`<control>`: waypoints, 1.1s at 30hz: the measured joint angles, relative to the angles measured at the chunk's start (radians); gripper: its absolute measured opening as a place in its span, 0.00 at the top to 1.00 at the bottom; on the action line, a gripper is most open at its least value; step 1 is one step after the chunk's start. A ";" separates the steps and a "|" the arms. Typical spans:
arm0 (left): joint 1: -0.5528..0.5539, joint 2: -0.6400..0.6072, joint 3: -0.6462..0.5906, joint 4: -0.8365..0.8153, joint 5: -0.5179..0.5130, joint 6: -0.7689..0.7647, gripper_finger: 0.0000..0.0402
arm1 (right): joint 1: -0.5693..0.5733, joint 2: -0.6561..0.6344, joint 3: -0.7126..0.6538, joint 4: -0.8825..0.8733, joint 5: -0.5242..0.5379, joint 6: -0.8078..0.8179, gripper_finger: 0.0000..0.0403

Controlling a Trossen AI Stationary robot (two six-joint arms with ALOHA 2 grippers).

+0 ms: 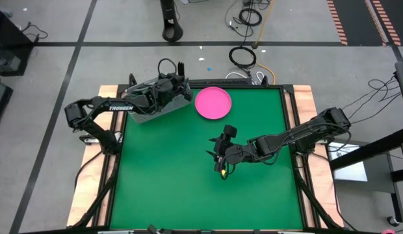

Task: Sort silverware
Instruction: Return to Home Position

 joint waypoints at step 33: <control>-0.757 -0.569 -0.059 -0.379 0.138 0.074 0.73 | 0.018 0.017 0.001 0.303 -0.154 -0.022 0.48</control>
